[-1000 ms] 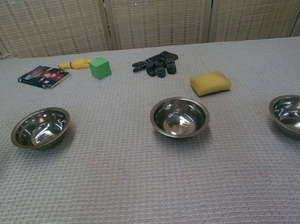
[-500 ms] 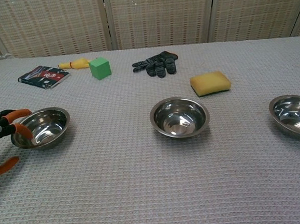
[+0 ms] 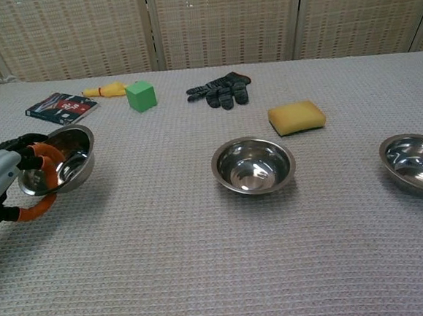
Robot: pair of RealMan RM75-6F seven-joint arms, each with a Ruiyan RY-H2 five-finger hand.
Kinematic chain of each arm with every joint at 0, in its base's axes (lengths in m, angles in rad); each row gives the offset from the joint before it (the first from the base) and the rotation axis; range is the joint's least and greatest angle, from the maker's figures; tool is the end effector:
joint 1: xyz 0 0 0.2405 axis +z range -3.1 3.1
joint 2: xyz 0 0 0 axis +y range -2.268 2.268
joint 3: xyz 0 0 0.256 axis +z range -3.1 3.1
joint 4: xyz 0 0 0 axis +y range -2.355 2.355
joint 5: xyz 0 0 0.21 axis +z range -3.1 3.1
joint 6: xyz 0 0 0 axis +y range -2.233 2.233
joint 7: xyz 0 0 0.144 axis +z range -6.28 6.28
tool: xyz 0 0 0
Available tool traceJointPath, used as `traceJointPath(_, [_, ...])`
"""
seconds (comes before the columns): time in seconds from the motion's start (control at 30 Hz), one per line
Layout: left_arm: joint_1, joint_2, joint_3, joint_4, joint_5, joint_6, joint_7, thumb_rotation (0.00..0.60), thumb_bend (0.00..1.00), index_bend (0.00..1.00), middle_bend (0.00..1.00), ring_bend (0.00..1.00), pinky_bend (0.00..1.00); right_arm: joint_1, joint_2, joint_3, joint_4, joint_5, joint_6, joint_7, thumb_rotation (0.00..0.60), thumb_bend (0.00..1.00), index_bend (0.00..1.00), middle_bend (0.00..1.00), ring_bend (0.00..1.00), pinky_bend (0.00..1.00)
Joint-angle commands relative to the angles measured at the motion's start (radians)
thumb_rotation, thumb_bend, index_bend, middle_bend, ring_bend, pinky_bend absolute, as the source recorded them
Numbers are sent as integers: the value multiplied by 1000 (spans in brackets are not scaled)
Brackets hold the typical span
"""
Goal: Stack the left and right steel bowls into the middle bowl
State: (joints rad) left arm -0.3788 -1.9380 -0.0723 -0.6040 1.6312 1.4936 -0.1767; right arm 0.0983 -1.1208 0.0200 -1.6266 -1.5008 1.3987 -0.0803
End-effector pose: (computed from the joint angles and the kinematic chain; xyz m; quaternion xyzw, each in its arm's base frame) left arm -0.2784 0.2750 -0.0288 -0.6628 -0.2753 -0.4760 0.5082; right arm -0.3126 -0.1777 0.1416 0.6324 -0.3963 0.3400 0.5722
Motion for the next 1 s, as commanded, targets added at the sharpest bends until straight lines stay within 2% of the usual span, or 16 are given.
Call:
traceJointPath(0.03, [-24,-18,-7,18,12,39,-37,600,592,772,290,105,176,1,2,-1,-4,2,-3,-3,600,110,0,0,0,0])
traceJointPath(0.2, [-88,-10,-11,-47,25,19,-30,600,604,773,294,105,177,1,6,-1,-12,4,-6,-4,600,111,0,0,0,0])
traceJointPath(0.37, [-196,-8,-32,-174,29,-83,23,600,598,770,287,104,177,3,11,-1,-17,5,-10,1,600,110,0,0,0,0])
traceJointPath(0.6, [-312,-29,-66,-280,15,-206,121,600,598,769,284,104,177,-2,24,8,-19,24,-4,16,600,110,0,0,0,0])
traceJointPath(0.8, [-360,-58,-76,-333,-15,-288,230,600,595,745,280,104,177,-8,35,9,-24,26,3,30,600,110,0,0,0,0])
traceJointPath(1.0, [-390,-102,-84,-320,-36,-322,335,600,587,668,265,101,177,-13,41,7,-27,15,15,42,600,110,0,0,0,0])
